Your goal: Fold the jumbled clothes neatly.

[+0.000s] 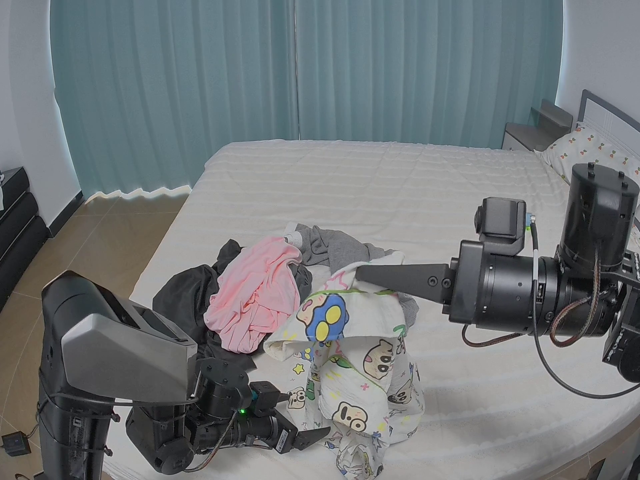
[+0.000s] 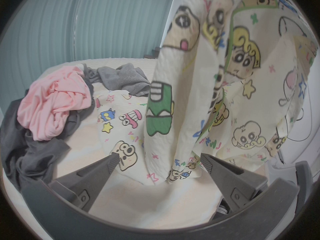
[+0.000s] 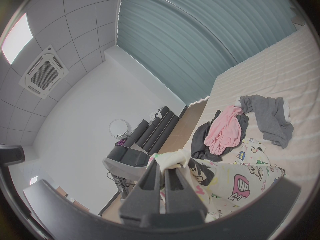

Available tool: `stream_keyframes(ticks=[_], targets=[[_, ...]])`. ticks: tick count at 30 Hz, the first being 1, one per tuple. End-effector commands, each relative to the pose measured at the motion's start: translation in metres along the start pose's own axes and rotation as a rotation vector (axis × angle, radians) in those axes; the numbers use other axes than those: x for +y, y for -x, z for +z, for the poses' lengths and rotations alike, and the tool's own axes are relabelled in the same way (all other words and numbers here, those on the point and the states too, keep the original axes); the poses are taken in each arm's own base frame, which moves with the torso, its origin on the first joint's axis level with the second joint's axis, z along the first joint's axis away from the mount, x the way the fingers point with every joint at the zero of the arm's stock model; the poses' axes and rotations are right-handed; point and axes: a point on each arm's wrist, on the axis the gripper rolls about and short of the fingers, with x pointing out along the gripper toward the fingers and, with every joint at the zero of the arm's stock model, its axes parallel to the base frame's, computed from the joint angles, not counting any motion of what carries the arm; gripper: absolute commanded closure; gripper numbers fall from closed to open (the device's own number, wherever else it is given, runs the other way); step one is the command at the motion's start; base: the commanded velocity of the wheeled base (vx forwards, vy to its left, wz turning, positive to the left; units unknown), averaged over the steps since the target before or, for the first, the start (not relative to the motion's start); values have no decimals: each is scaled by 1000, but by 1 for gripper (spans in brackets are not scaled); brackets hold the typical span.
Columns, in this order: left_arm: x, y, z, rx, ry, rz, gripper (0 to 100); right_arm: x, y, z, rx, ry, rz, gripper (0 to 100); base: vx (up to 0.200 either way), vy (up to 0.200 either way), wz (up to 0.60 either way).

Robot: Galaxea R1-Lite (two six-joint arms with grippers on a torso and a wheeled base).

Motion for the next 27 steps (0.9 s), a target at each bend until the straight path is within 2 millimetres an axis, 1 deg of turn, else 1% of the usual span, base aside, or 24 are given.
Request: stream_keyframes(ticks=[1, 3, 4, 5, 7, 8, 11, 16, 17, 21, 22, 24, 27], targets=[[6, -10, -2, 0, 12, -41, 0, 3, -1, 4, -10, -3, 12, 100, 0, 0, 0], [6, -10, -2, 0, 12, -41, 0, 3, -1, 4, -10, -3, 12, 100, 0, 0, 0], [6, -13, -3, 1, 45, -96, 0, 2, -3, 4, -8, -8, 12, 100, 0, 0, 0], [6, -14, -3, 4, 52, -107, 0, 2, -3, 4, -7, -8, 11, 100, 0, 0, 0], [7, -20, -6, 9, 66, -132, 0, 1, -5, 3, 5, -10, 17, 100, 0, 0, 0], [8, -27, -10, 19, 68, -137, 0, 1, -7, 4, 7, -9, 22, 100, 0, 0, 0], [6, -32, -9, 16, 82, -159, 0, 2, -8, 5, 5, -12, 26, 100, 0, 0, 0], [3, -33, -8, 15, 107, -173, 0, -2, -10, 5, 6, -17, 14, 100, 0, 0, 0], [2, -33, -9, 17, 107, -172, 100, -3, -10, 6, 4, -18, 12, 100, 0, 0, 0], [1, -27, -14, 44, 111, -169, 100, -5, -10, 6, 3, -20, 5, 100, 0, 0, 0], [1, -22, -17, 53, 116, -165, 100, -5, -10, 7, 0, -19, 6, 100, 0, 0, 0], [1, -19, -18, 53, 118, -163, 100, -5, -10, 6, 1, -20, 3, 100, 0, 0, 0], [4, -11, -16, 7, 124, -154, 100, -6, -8, 9, -11, -30, -1, 100, 0, 0, 0]])
